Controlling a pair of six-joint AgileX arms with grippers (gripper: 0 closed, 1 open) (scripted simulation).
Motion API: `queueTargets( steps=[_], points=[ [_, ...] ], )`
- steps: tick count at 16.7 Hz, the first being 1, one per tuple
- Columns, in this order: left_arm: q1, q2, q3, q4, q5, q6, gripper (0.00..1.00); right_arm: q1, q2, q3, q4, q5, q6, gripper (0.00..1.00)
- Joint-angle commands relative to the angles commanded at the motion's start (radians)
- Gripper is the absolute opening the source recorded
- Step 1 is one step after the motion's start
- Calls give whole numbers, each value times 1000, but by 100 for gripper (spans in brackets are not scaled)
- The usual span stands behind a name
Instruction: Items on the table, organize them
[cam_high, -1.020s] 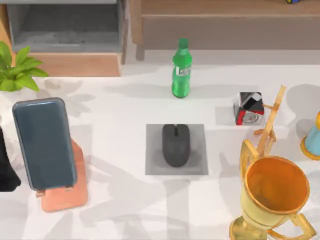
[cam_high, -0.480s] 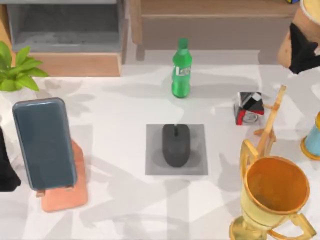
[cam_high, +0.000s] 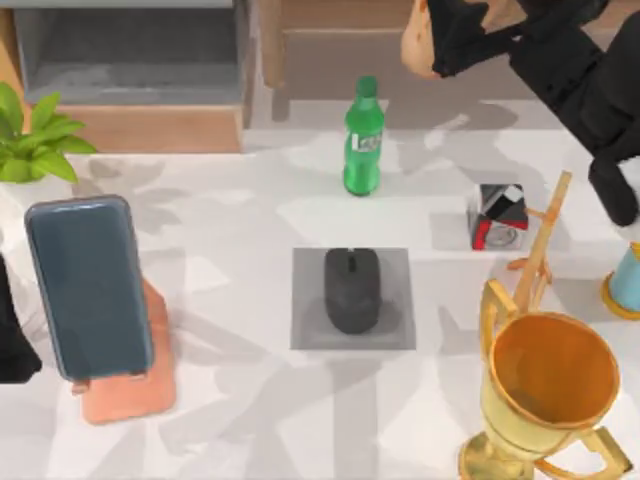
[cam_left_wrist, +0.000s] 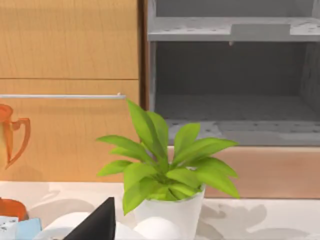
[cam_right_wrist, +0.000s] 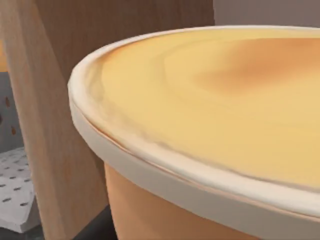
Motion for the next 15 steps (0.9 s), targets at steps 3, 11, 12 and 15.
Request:
queueTargets(
  steps=[3,11,12,15],
  points=[
    [0,0,0,0,0,0,100,53,15,134,-145,130,-13,0],
    [0,0,0,0,0,0,100,110,121,477,-524,545,-120,0],
    [0,0,0,0,0,0,100,116,133,507,-562,590,-134,0],
    [0,0,0,0,0,0,100,135,163,572,-647,691,-166,0]
  ],
)
